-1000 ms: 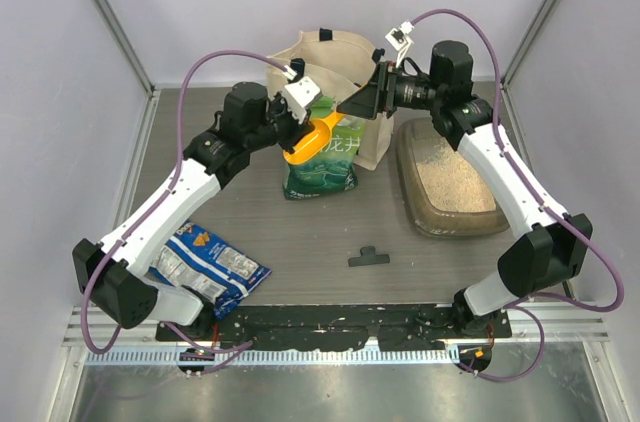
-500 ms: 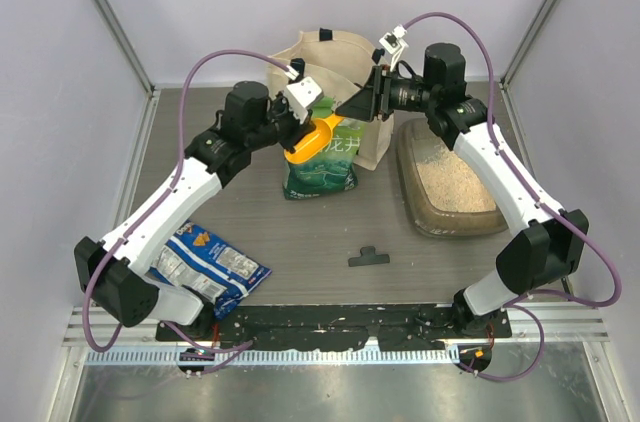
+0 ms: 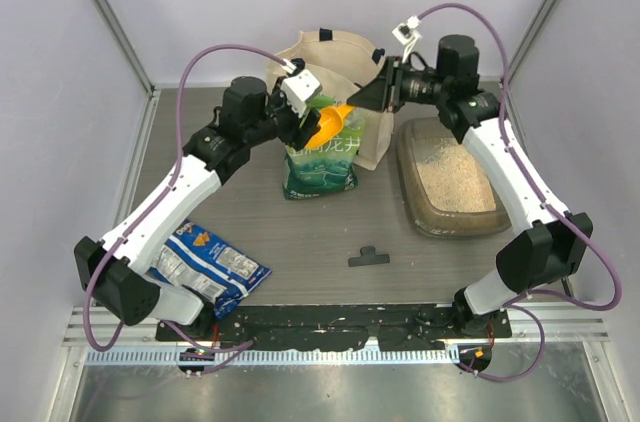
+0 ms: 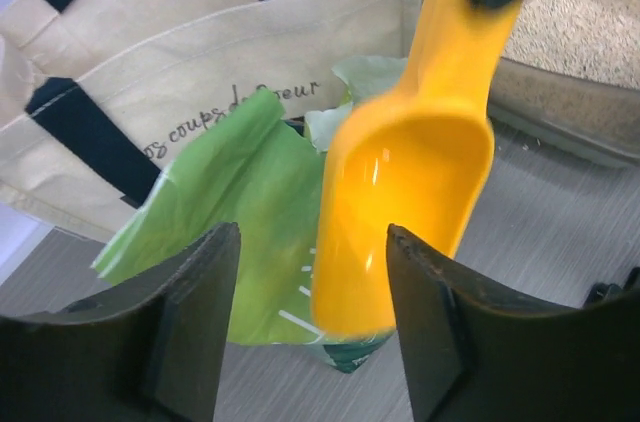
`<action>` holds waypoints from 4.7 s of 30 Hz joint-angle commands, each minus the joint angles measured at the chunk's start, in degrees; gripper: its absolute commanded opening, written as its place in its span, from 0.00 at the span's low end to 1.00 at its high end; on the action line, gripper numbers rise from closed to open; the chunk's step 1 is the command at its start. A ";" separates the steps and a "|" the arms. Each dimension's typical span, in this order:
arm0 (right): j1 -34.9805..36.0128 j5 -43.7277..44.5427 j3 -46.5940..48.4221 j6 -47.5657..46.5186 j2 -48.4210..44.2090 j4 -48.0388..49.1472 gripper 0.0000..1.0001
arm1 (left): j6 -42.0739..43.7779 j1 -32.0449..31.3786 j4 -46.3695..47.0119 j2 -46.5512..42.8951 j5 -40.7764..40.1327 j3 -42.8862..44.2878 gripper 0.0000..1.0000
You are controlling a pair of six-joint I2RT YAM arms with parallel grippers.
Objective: Fill the litter box with clean litter
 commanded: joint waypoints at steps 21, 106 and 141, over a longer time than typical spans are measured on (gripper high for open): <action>-8.00 14.53 13.85 -15.41 -0.43 -6.82 0.01 | 13.93 14.14 -28.00 20.37 30.94 31.74 0.70; 7.90 40.62 9.89 -21.47 8.28 -26.34 0.01 | 9.75 3.25 -5.05 3.75 17.24 3.25 0.60; 3.07 9.39 2.76 -20.84 22.95 -28.35 0.01 | -1.37 2.45 16.56 10.96 7.90 9.84 0.00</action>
